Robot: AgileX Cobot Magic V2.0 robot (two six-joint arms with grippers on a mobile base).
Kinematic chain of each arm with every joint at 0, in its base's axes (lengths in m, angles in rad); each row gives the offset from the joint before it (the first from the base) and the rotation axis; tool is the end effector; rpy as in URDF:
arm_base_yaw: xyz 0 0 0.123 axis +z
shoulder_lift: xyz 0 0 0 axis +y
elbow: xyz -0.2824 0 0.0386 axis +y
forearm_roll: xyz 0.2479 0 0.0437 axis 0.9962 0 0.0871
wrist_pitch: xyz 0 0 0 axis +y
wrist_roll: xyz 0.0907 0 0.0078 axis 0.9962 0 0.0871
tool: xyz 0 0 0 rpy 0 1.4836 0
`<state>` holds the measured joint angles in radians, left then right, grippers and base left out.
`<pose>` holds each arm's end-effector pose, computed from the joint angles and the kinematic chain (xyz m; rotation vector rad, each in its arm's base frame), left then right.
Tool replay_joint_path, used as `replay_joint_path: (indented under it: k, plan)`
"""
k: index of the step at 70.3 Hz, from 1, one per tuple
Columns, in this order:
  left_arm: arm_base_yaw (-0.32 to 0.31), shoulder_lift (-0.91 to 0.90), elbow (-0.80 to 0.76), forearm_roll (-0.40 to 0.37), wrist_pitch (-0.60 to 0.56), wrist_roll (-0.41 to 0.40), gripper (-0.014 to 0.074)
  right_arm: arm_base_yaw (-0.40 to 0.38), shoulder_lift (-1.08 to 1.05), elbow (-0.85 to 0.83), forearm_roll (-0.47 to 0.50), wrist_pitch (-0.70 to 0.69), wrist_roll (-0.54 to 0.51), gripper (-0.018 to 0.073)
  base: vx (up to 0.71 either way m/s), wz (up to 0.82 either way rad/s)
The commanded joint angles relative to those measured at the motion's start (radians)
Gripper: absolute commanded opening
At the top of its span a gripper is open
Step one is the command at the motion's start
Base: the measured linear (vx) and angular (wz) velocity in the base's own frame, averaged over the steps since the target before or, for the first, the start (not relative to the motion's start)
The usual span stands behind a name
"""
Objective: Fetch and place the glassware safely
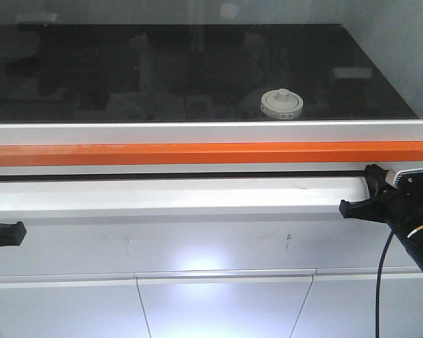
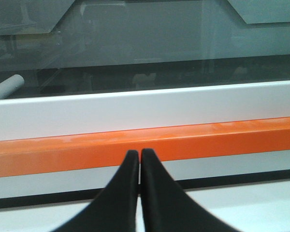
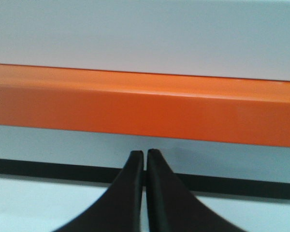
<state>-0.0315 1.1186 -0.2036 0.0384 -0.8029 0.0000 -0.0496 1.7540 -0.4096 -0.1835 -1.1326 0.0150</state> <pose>0.1879 -0.0084 0.2216 0.0679 1.5947 -0.0258 0.2770 0.0013 0.1500 -0.1356 1.6950 0.0567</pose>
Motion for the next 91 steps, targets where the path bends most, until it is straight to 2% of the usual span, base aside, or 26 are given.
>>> replay_joint_path:
  k: [1, 42, 55, 70, 91]
  plan:
    - [-0.007, -0.006, -0.027, -0.011, -0.068, 0.006, -0.0007, -0.005, -0.015, -0.042, -0.001, -0.082, 0.0, -0.0003, 0.0, 0.0]
    - [-0.007, 0.016, -0.027, -0.011, -0.036, 0.009, -0.0007, -0.005, -0.003, -0.083, -0.004, -0.122, 0.0, -0.0003, 0.0, 0.0]
    - [-0.007, 0.114, -0.028, -0.012, -0.07, 0.016, -0.0007, -0.005, -0.003, -0.083, -0.004, -0.122, 0.0, -0.0003, 0.0, 0.0]
    - [-0.007, 0.267, -0.04, -0.017, -0.202, 0.032, -0.0007, -0.005, -0.003, -0.083, -0.004, -0.122, 0.0, -0.0003, 0.0, 0.0]
    - [-0.007, 0.422, -0.163, -0.015, -0.203, 0.04, -0.0007, -0.005, -0.003, -0.082, -0.004, -0.124, 0.0, -0.0003, 0.0, 0.0]
